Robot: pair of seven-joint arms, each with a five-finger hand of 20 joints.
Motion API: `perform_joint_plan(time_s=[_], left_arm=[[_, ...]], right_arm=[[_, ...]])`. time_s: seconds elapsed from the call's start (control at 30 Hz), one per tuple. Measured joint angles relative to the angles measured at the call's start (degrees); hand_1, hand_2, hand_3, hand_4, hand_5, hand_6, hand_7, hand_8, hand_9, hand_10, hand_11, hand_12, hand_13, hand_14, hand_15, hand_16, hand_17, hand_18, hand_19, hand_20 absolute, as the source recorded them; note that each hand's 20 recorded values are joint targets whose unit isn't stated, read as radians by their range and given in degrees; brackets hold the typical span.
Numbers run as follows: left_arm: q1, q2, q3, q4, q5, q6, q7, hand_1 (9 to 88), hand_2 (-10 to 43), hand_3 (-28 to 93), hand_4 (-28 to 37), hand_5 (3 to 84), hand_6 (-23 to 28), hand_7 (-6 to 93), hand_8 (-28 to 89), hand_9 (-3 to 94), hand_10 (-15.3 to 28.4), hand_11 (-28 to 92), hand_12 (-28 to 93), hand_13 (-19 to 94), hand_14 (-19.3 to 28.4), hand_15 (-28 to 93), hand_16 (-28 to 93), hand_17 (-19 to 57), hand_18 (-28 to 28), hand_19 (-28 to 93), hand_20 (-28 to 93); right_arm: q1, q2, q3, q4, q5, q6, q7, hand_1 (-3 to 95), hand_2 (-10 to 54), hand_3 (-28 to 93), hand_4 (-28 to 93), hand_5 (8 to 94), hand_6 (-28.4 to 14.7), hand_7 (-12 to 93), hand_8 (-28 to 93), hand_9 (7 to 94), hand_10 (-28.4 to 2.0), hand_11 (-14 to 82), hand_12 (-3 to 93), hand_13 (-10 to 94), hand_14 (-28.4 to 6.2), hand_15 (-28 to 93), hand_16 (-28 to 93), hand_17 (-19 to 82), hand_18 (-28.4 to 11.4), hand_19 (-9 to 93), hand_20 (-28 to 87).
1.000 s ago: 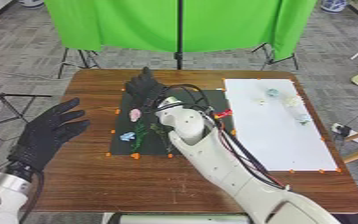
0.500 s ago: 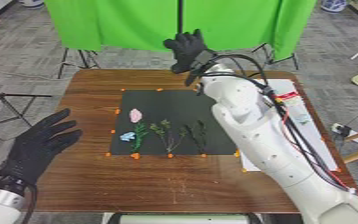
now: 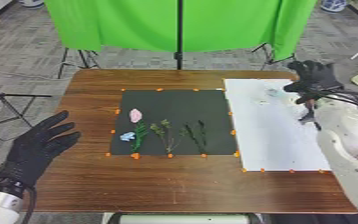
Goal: Arrange flowers
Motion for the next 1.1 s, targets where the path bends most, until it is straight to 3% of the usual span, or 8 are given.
perform_joint_plan(time_s=[0.1, 0.4, 0.63, 0.73, 0.8, 0.83, 0.87, 1.1], left_arm=[[0.0, 0.0, 0.0, 0.04, 0.0, 0.0, -0.33, 26.1, -0.4, 71, -26.0, 33.7, 1.8, 24.7, -12, 29.7, 12.8, 30, 14, 27, 15.8, 47, -2, -7.4, 23.3, 54, 10], [-0.1, 0.1, 0.24, 0.07, 0.0, -0.2, -0.47, 26.1, -0.4, 71, -25.8, 33.7, 1.8, 24.8, -12, 29.6, 12.8, 31, 14, 27, 15.8, 47, -2, -7.4, 23.3, 54, 10], [0.0, 0.11, 0.16, 0.07, 0.0, -0.19, -0.65, 26.1, -0.4, 71, -26.0, 33.6, 1.7, 24.9, -12, 29.6, 12.8, 30, 14, 27, 15.8, 47, -2, -7.4, 23.3, 54, 10], [-0.1, 0.2, 0.17, 0.12, 0.0, -0.19, -0.84, 26.1, -0.4, 71, -26.0, 33.6, 1.7, 24.9, -12, 29.6, 12.8, 31, 14, 27, 15.8, 47, -2, -7.4, 23.3, 54, 10], [-0.2, 0.31, 0.2, 0.18, 0.0, -0.19, -0.97, 26.1, -0.4, 71, -26.0, 33.6, 1.7, 25.0, -12, 29.7, 12.9, 30, 14, 27, 15.8, 47, -2, -7.4, 23.3, 54, 10], [-0.2, 0.34, 0.22, 0.19, 0.0, -0.19, -1.05, 26.1, -0.4, 71, -26.0, 33.6, 1.7, 25.0, -12, 29.6, 12.8, 30, 14, 27, 15.8, 47, -2, -7.4, 23.3, 54, 10], [-0.3, 0.37, 0.25, 0.19, 0.0, -0.19, -1.09, 26.1, -0.4, 71, -26.1, 33.6, 1.7, 25.0, -12, 29.6, 12.8, 31, 14, 27, 15.8, 47, -2, -7.4, 23.3, 54, 10], [-0.4, 0.41, 0.3, 0.19, -0.01, -0.15, -1.16, 26.1, -0.4, 71, -25.9, 33.7, 1.8, 24.9, -12, 29.7, 12.8, 31, 14, 27, 15.8, 47, -2, -7.4, 23.3, 54, 10]], right_arm=[[-4.9, 1.1, 2.5, 0.1, -1.0, 2.5, 0.3, 26.2, -9.5, 90, -28, 37.1, -2.5, 28, -20, 37.3, -9.3, 28.6, 19.4, 36, -7.5, 33, 19, 12, -18.2, 59, 23], [-11.3, 1.4, 3.1, 0.3, -3.9, -5.3, 3.0, 26.4, -9.5, 90, -28, 37.7, -2.1, 30, -21, 39.2, -9.3, 33.2, 19.6, 37, -7.3, 36, 16, 12, -17.9, 60, 23], [-11.5, 1.7, 2.6, 2.4, -3.9, -5.3, 4.1, 28.0, -9.5, 90, -28, 38.8, -1.6, 31, -21, 39.2, -9.3, 33.6, 19.2, 43, -6.1, 41, 16, 14, -17.6, 64, 25], [-10.6, 2.0, 1.4, 4.5, -4.1, -3.9, 4.3, 35.0, -9.1, 88, -28, 46.3, 0.4, 35, -22, 52.5, -7.9, 40.1, 24.4, 56, -2.8, 49, 19, 18, -16.7, 68, 28], [-9.7, 2.2, 0.2, 6.4, -4.4, -1.6, 4.3, 41.5, -7.4, 83, -28, 53.5, 1.0, 45, -18, 65.1, -5.3, 33.2, 36.8, 66, -0.6, 49, 27, 22, -16.0, 70, 30], [-9.3, 2.3, -0.5, 7.3, -4.4, 0.0, 4.3, 45.3, -5.7, 81, -28, 61.0, 1.8, 50, -17, 75.2, -4.1, 30.2, 42.4, 73, -1.1, 52, 27, 26, -16.0, 73, 32], [-8.9, 2.4, -1.0, 8.1, -4.3, 1.6, 4.3, 46.8, -5.4, 80, -28, 65.0, 2.2, 50, -16, 79.8, -3.5, 30.2, 43.6, 77, -1.5, 54, 25, 28, -16.0, 74, 33], [-9.0, 2.3, -1.6, 9.0, -3.4, 7.4, 0.9, 48.0, -9.5, 84, -28, 75.0, 2.0, 43, -13, 88.3, -2.3, 28.0, 45.7, 84, -1.4, 56, 25, 33, -15.6, 77, 37]])
